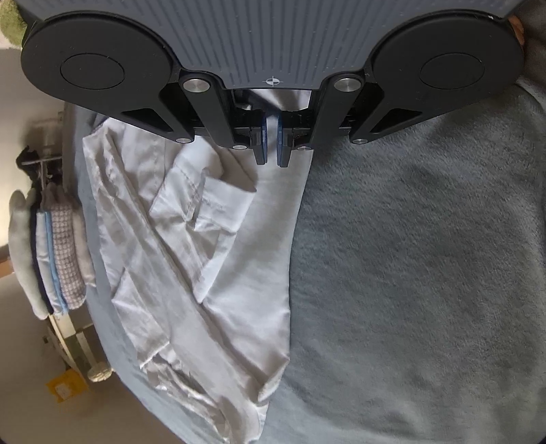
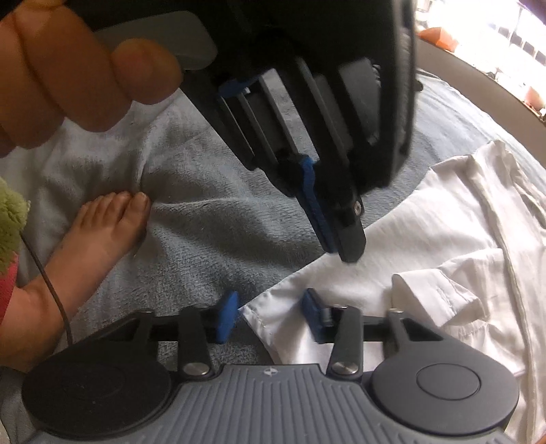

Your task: Fold clothes

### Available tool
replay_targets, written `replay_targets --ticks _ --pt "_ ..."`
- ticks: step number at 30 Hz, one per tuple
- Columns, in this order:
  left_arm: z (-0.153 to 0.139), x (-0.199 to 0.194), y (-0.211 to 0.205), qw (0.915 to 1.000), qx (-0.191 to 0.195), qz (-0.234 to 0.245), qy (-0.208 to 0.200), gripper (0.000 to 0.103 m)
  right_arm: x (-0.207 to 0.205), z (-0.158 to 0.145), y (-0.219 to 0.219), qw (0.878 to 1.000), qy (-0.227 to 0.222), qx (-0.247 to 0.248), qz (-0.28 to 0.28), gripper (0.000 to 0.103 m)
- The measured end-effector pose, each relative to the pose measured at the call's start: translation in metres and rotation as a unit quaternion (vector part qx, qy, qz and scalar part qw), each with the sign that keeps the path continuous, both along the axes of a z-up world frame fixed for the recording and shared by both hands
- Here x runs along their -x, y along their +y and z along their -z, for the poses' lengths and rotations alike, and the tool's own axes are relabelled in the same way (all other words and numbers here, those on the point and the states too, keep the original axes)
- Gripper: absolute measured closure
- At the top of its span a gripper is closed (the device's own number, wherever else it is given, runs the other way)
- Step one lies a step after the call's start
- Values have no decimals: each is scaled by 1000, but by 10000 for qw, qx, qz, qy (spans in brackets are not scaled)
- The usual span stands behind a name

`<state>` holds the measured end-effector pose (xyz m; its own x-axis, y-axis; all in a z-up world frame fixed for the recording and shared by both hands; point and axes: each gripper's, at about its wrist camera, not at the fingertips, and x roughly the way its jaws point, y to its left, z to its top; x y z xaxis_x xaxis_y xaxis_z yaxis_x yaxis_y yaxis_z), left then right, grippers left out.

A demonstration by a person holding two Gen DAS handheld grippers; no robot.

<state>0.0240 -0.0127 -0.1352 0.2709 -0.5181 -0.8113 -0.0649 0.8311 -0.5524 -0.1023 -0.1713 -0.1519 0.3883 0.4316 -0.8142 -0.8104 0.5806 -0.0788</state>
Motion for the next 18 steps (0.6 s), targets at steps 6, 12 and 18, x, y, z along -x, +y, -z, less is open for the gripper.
replay_targets --ticks 6,12,18 --pt "-2 -4 3 9997 183 -92 -95 92 -10 -10 -16 9988 191 -300 337 101" --pt "11 -16 6 9989 377 -244 127 78 -14 -26 -26 9975 96 -575 406 101" --pt "34 -28 10 9947 873 -350 428 75 -16 -31 -31 9968 -5 -713 361 101"
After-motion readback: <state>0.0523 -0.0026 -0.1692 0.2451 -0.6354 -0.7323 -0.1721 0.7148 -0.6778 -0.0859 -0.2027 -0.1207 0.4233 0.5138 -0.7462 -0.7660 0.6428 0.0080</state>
